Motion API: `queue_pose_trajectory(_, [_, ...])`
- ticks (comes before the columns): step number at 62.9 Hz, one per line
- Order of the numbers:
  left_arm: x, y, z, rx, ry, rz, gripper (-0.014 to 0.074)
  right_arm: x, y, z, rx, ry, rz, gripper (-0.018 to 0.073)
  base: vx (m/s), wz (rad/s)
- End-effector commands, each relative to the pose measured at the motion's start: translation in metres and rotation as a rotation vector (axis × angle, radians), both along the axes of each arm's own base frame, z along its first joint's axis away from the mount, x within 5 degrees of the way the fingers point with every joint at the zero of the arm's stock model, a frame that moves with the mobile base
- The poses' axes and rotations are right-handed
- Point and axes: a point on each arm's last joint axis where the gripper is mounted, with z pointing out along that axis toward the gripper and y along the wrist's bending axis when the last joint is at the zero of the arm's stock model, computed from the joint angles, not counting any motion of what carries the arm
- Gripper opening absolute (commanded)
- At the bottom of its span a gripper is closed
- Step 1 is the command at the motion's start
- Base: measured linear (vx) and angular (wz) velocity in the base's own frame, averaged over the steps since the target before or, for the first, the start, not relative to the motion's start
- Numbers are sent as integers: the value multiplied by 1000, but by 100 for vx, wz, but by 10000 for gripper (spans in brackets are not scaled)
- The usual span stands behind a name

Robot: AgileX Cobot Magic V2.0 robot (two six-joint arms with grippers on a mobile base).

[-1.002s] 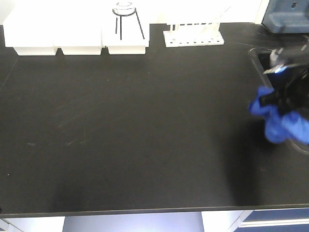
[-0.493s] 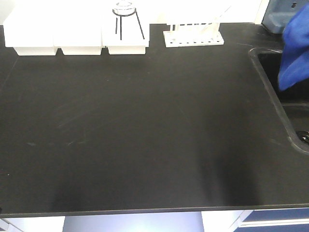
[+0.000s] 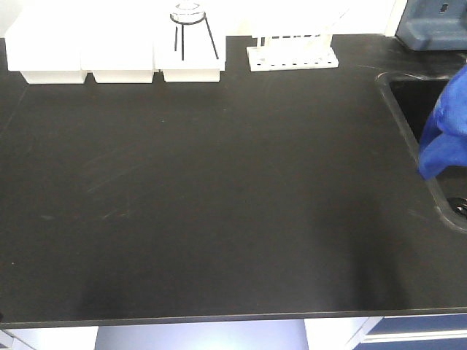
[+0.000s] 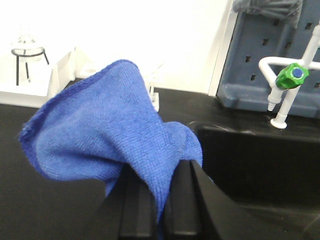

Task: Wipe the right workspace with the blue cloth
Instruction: 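Lift the blue cloth up off the bench with the right gripper, then drive the base to the other bench holding the cloth in the right gripper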

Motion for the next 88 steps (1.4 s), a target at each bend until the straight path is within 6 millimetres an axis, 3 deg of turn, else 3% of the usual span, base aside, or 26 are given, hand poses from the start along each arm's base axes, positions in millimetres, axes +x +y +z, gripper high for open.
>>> queue_pose_trajectory(1, [1,-1,-2,-9,-67,-15,-6,1,-1,12,-4,-170,-11,-4,0,0])
queue_pose_trajectory(19, [1,-1,-2,-9,-67,-15,-6,3,-1,1,-8,-166,-13,-4,0,0])
queue_pose_trajectory(88, [1,-1,-2,-9,-67,-15,-6,3,-1,1,-8,-164,-13,-4,-2,0])
